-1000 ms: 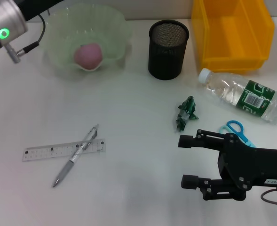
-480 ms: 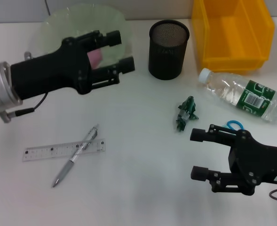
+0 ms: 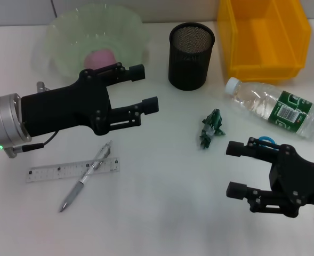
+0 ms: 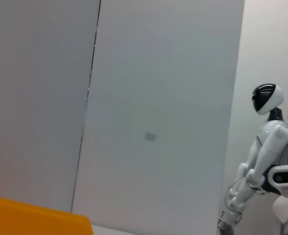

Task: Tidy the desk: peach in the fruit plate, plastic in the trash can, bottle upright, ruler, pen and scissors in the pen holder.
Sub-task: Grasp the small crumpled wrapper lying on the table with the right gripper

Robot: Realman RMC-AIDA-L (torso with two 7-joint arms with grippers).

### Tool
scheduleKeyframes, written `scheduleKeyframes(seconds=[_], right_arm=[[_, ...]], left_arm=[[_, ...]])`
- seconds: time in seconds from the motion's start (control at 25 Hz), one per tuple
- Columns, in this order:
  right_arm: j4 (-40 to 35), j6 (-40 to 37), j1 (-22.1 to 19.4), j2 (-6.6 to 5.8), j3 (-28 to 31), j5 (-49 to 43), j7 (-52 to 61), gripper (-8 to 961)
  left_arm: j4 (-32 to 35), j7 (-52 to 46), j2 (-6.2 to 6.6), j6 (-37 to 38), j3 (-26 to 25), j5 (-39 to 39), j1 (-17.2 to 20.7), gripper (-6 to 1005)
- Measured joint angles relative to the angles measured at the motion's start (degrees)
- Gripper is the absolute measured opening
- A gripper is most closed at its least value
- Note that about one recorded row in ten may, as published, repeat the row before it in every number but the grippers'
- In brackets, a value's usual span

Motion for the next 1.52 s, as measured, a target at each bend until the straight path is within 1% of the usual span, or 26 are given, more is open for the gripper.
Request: scheduleKeyframes(seconds=[0.44,0.56,0.6,0.64,0.68,0.76,0.88,1.08,1.16,1.2,1.24,1.28,1.36,1.4,1.44,1.52], right_arm=[[-1.9,-1.4,-1.3,-0.02,2.7,0.0,0.4,803],[-3.7,-1.0,-1.5,-0.01,3.4,-0.1,3.2,803],[-6.4,-1.2,-1.5,-0.05,3.7,-0.1,6.6,803],[-6.4,-1.2,-1.5,-0.05,3.7,-0.1,6.6,803],[-8.2,-1.5,-1.5,-0.05,4.0,-0.1,8.2,803],[-12.8,-2.2,-1.6,0.1,5.0,-0.1,13.1,803],[-22.6,-0.8,-1.3,0.12,7.1,-0.1,25.3,803],[-38.5,1.6,0.2,-0.74,7.2,-1.5,44.0,803],[-45.1,1.9,1.6,-0.99,5.8,-4.6,51.5,803],[-49.7,2.3,3.6,-1.58,3.8,-8.0,58.3,803],[-49.7,2.3,3.6,-1.58,3.8,-8.0,58.3,803],[-51.2,2.5,4.8,-2.04,2.7,-9.8,61.5,803],[-52.1,2.4,7.5,-3.15,1.0,-12.9,66.9,803],[-51.4,1.9,10.6,-4.25,-0.5,-16.1,72.3,803],[-51.4,1.9,10.6,-4.25,-0.5,-16.1,72.3,803],[-49.5,1.7,13.9,-5.37,-2.6,-19.2,76.8,803]], left_arm=[[-0.1,1.7,-0.06,0.1,0.1,0.1,0.7,741],[-0.1,2.0,-0.05,-0.2,-0.1,0.0,0.9,741],[-0.1,2.2,-0.04,-0.3,-0.1,-0.1,0.9,741],[-0.1,2.2,-0.04,-0.3,-0.1,-0.1,0.9,741],[-0.1,2.2,-0.03,-0.4,-0.1,-0.1,0.9,741],[-0.1,2.3,-0.02,-0.5,-0.1,0.0,0.9,741],[-0.1,2.3,-0.01,-0.5,-0.1,0.1,1.0,741],[-0.1,2.3,0.0,-0.5,0.1,0.1,1.2,741],[-0.1,2.3,-0.03,-0.6,0.2,0.1,1.3,741],[-0.1,2.4,-0.07,-0.6,0.3,0.1,1.4,741],[-0.1,2.4,-0.07,-0.6,0.3,0.1,1.4,741],[-0.1,2.6,-0.07,-0.6,0.3,0.1,1.4,741],[-0.1,3.2,-0.12,-0.6,0.3,0.1,1.4,741],[-0.1,3.6,-0.13,-0.6,0.3,0.1,1.4,741],[-0.1,3.9,-0.16,-0.6,0.3,0.1,1.4,741],[-0.1,4.4,-0.19,-0.6,0.4,0.0,1.4,741]])
